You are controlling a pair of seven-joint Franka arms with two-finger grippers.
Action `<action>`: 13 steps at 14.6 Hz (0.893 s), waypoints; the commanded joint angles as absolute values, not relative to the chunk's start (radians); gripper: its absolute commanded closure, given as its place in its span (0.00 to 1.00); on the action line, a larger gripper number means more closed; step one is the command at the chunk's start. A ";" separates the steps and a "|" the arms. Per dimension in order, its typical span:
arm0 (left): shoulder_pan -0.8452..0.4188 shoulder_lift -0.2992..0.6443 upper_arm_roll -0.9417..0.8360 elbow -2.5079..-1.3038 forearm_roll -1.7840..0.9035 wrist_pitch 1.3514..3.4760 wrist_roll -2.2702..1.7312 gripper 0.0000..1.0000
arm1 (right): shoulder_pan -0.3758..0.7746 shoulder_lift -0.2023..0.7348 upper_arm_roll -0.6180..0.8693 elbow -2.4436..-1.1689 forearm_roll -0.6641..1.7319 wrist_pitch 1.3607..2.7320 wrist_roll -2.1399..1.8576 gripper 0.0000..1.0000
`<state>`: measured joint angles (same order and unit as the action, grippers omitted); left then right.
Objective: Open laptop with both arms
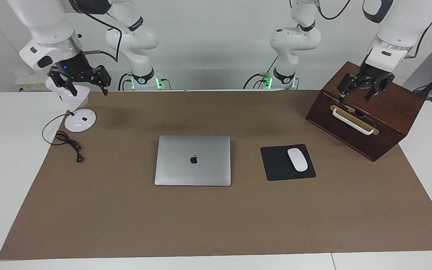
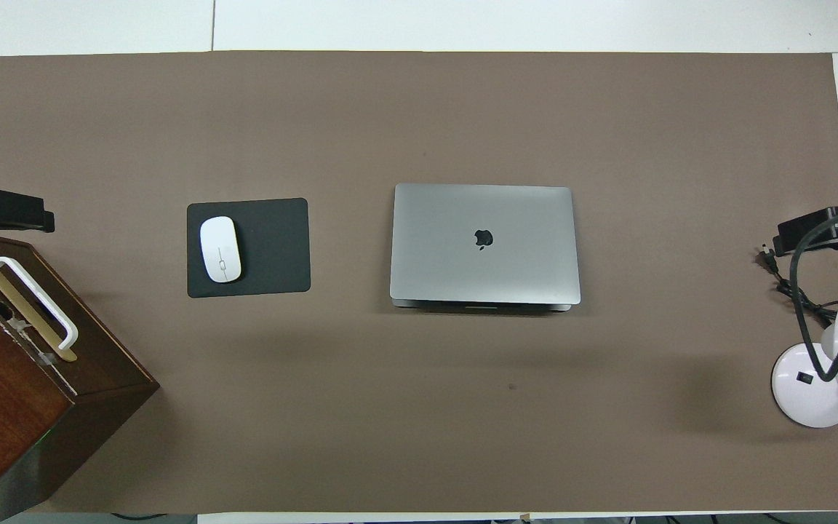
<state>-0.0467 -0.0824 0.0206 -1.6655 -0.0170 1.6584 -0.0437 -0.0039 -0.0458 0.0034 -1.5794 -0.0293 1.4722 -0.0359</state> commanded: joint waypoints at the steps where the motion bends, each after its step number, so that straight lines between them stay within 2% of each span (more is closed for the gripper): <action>1: -0.055 -0.084 0.028 -1.664 -0.026 1.666 -0.051 0.00 | -0.018 -0.064 0.012 -1.595 -0.037 1.463 -0.052 0.00; 7: -0.055 -0.091 0.028 -1.677 -0.026 1.680 -0.055 0.00 | -0.018 -0.063 0.003 -1.595 -0.031 1.471 -0.051 0.00; 13: -0.060 -0.091 0.028 -1.677 -0.025 1.683 -0.075 0.00 | -0.018 -0.057 -0.005 -1.595 -0.040 1.569 -0.113 0.00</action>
